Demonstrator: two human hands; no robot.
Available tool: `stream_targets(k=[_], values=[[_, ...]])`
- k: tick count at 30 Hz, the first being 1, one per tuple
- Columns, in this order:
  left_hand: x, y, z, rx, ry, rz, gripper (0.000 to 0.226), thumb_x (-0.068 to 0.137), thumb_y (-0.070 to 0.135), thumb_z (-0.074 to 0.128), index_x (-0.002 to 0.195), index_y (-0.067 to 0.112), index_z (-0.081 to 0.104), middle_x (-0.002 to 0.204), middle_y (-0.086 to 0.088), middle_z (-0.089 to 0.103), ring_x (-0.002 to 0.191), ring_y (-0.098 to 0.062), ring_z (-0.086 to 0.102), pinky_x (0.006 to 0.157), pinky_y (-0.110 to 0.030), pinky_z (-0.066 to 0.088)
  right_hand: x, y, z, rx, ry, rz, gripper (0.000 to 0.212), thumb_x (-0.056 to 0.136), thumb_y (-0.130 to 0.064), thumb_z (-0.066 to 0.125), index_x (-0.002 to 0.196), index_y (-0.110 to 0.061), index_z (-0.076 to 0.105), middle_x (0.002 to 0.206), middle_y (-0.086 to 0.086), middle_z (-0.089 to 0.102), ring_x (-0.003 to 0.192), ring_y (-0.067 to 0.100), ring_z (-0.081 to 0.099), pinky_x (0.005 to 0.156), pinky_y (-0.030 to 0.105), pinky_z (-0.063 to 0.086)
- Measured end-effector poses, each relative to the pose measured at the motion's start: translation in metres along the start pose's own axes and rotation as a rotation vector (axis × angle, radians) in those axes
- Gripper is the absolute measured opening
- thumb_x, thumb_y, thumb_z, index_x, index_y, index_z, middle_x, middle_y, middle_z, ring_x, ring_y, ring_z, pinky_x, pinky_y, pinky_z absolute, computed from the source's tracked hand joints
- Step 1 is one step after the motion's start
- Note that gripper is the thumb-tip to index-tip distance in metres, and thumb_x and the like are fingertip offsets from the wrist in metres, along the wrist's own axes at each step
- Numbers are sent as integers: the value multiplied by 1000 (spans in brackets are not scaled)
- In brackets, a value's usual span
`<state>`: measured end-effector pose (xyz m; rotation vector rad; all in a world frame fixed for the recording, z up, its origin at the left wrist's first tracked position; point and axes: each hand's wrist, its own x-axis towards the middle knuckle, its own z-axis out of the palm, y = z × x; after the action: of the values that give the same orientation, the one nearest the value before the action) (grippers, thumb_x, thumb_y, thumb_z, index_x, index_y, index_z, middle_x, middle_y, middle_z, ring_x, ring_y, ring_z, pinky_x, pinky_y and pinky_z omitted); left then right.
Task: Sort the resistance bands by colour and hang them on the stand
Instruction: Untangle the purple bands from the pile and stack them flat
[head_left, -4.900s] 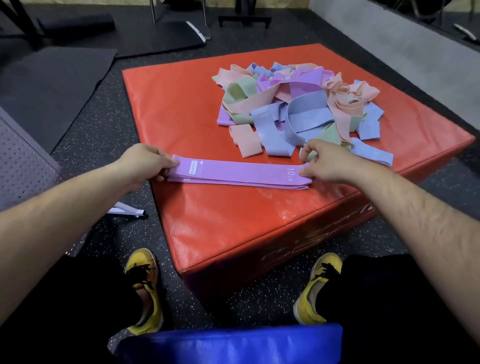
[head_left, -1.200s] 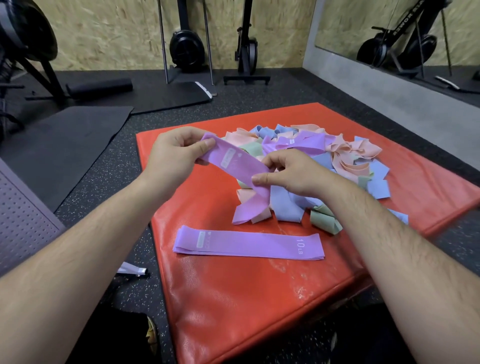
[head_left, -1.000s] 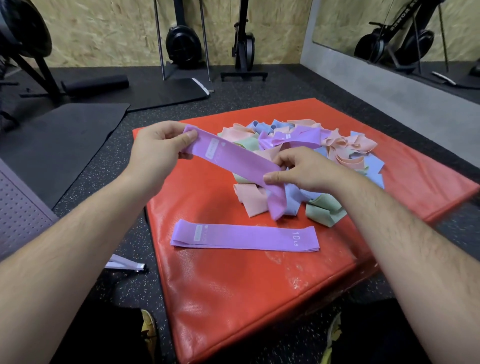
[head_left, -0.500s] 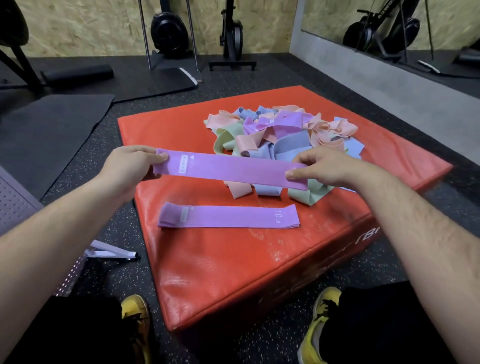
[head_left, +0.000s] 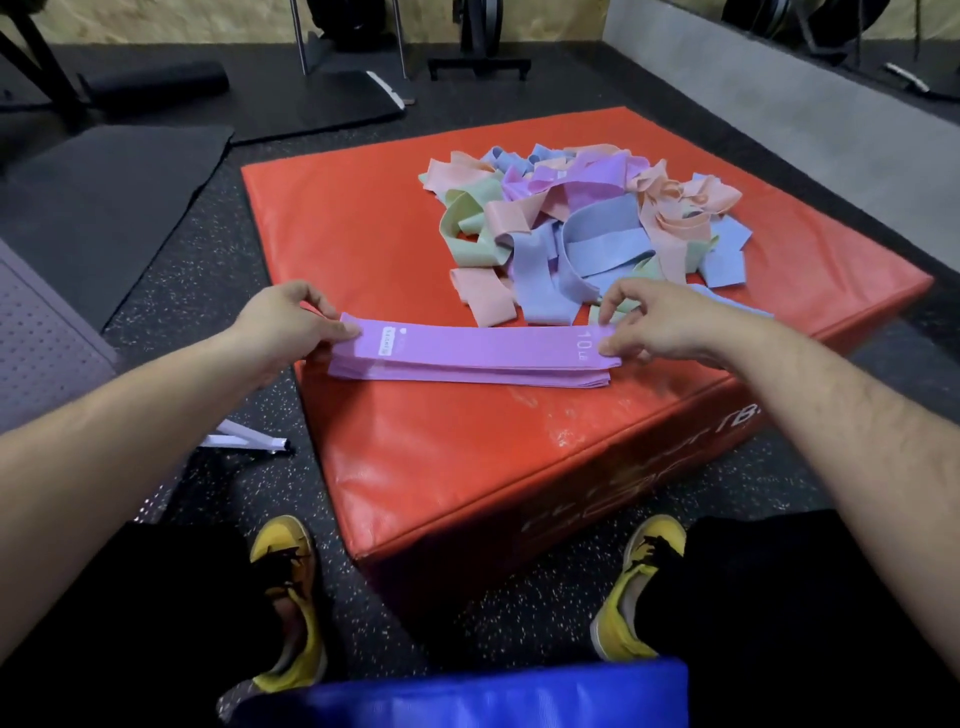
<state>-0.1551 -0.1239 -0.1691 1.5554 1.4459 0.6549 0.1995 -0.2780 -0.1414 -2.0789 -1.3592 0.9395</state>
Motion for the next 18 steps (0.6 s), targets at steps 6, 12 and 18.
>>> stream_targets(k=[6, 12, 18], values=[[-1, -12, 9, 86, 6, 34, 28, 79, 8, 82, 81, 14, 55, 80, -14, 61, 50, -18, 53, 38, -17, 43, 3, 5, 12, -123, 11, 7, 14, 79, -5, 80, 87, -11, 71, 70, 9, 63, 53, 14, 52, 55, 25, 43], [2, -16, 11, 117, 11, 61, 27, 78, 12, 84, 81, 15, 57, 80, -11, 63, 62, -23, 57, 57, -29, 49, 3, 5, 18, -196, 20, 18, 10, 82, -5, 77, 88, -12, 73, 67, 3, 65, 53, 12, 56, 48, 18, 44], [2, -18, 13, 290, 45, 145, 25, 78, 18, 82, 84, 13, 58, 68, -1, 53, 60, -18, 48, 54, -31, 40, 5, 6, 25, -257, 40, -4, 10, 82, -7, 75, 88, -15, 73, 67, -1, 63, 51, 12, 53, 46, 18, 43]])
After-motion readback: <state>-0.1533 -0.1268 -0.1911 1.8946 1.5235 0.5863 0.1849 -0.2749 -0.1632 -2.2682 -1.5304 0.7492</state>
